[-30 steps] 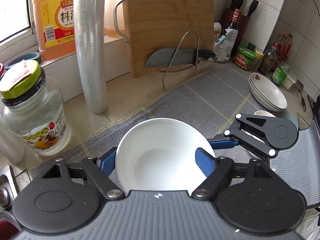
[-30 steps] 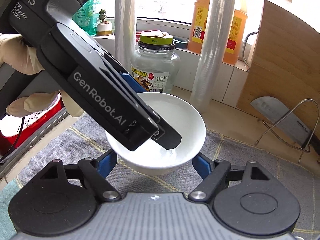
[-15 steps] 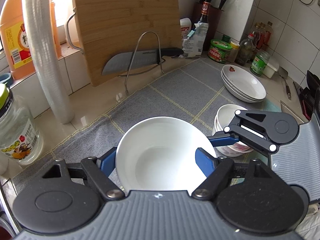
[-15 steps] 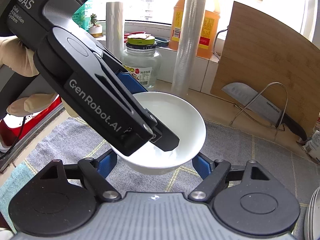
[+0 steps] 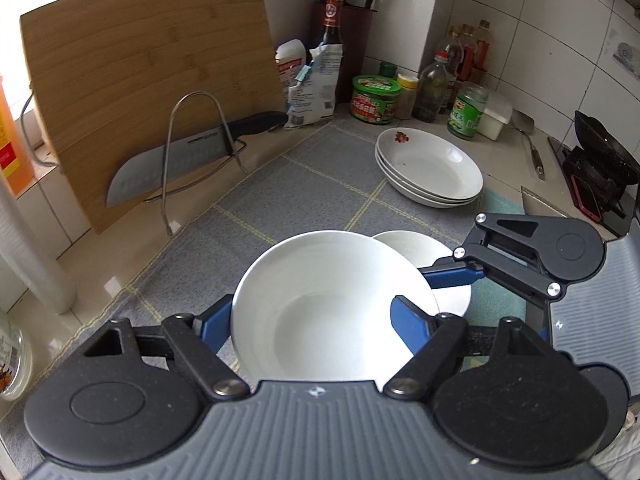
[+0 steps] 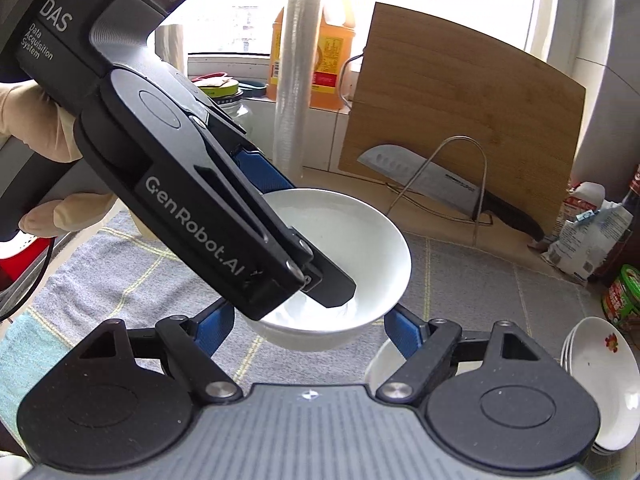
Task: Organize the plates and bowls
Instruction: 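Lift and carry the white bowl with the left gripper toward the nested bowls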
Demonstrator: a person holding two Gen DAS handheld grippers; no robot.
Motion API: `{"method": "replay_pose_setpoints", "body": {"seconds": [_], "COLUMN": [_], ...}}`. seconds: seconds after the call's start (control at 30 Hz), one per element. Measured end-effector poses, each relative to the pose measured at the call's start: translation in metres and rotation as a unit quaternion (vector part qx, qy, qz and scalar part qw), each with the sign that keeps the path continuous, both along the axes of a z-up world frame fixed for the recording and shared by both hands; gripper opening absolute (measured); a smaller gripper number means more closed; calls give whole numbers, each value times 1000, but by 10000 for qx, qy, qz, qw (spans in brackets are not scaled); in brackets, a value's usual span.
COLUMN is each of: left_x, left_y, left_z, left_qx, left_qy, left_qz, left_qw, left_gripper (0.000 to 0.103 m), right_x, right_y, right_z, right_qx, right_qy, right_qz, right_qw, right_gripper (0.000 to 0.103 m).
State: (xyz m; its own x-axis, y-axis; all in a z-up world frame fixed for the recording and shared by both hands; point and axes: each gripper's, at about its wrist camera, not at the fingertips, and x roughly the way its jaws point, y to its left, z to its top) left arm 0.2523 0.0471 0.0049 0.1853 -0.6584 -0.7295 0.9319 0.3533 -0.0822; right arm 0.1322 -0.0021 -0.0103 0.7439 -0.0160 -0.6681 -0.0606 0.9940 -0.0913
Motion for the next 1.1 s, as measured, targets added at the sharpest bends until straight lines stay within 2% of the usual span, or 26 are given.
{"method": "replay_pose_setpoints", "body": {"seconds": [0.3, 0.5, 1.1], "left_x": [-13, -18, -19], "left_y": [-51, -74, -90], "left_z": [-2, -10, -29], "left_qx": [-67, -17, 159], "left_qy": [15, 84, 301], "left_qz": [-597, -835, -893], "left_qw": [9982, 9965, 9954], "left_gripper": [81, 81, 81], "right_x": [-23, -30, -29], "right_y": [-37, -55, -71], "right_z": [2, -2, -18], "right_qx": [-77, -2, 416], "right_qy": [10, 102, 427], "right_qz": [-634, -929, -1097], "right_qw": [9980, 9956, 9922], "right_gripper": [85, 85, 85]}}
